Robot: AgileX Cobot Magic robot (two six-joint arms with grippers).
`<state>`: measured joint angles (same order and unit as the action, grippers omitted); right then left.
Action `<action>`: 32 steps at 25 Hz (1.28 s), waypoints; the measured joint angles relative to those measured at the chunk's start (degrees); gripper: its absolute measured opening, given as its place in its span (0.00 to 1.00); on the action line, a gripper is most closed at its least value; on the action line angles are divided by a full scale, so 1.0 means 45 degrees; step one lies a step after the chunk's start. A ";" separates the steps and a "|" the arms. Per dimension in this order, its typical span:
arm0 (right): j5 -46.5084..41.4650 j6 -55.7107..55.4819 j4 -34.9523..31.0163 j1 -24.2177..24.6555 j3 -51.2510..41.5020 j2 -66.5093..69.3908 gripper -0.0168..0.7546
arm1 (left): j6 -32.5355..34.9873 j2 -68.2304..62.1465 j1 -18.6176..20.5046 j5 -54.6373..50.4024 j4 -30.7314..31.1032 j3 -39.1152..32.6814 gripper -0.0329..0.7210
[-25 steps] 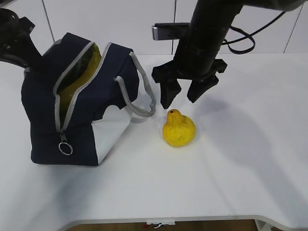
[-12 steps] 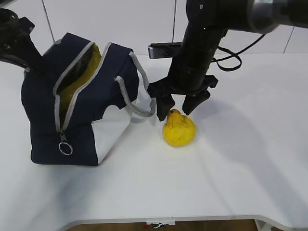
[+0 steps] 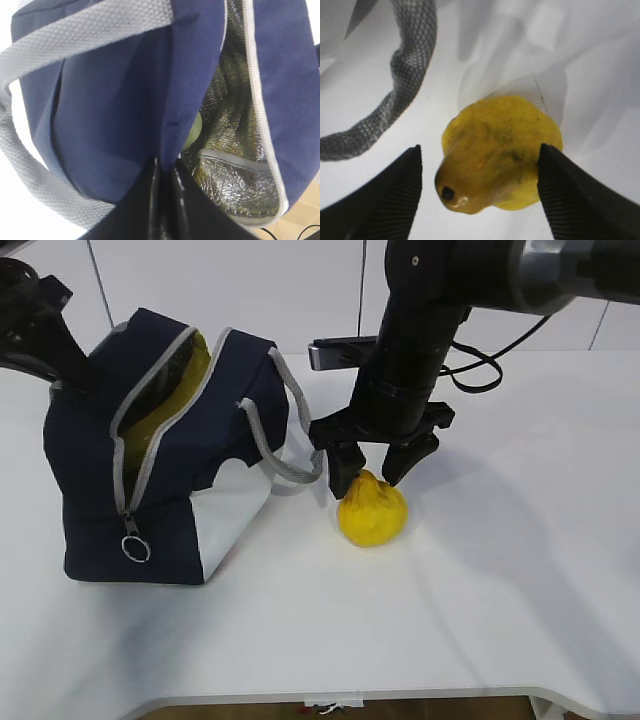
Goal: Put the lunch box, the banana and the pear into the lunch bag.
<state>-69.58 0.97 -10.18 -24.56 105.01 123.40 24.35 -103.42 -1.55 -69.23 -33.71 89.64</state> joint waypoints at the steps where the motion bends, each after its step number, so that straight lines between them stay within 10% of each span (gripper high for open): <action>1: -0.0021 0.0000 0.0000 0.0000 0.0000 0.0000 0.75 | 0.0000 0.0000 0.0000 0.0000 0.0000 0.0000 0.05; 11: -0.0106 0.0000 0.0460 0.0000 0.0226 0.0000 0.36 | 0.0000 0.0000 0.0000 0.0000 0.0000 0.0000 0.05; 27: -0.0443 0.0000 0.1312 -0.0008 0.2573 -0.2297 0.34 | 0.0000 0.0000 0.0000 0.0000 0.0000 0.0000 0.05; 32: -0.0499 0.0000 -0.0437 -0.0008 0.4051 -0.2532 0.34 | 0.0000 0.0000 0.0000 0.0000 0.0000 0.0000 0.05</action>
<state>-71.83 0.97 -12.15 -24.59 123.24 112.01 24.35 -103.42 -1.55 -69.23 -33.71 89.64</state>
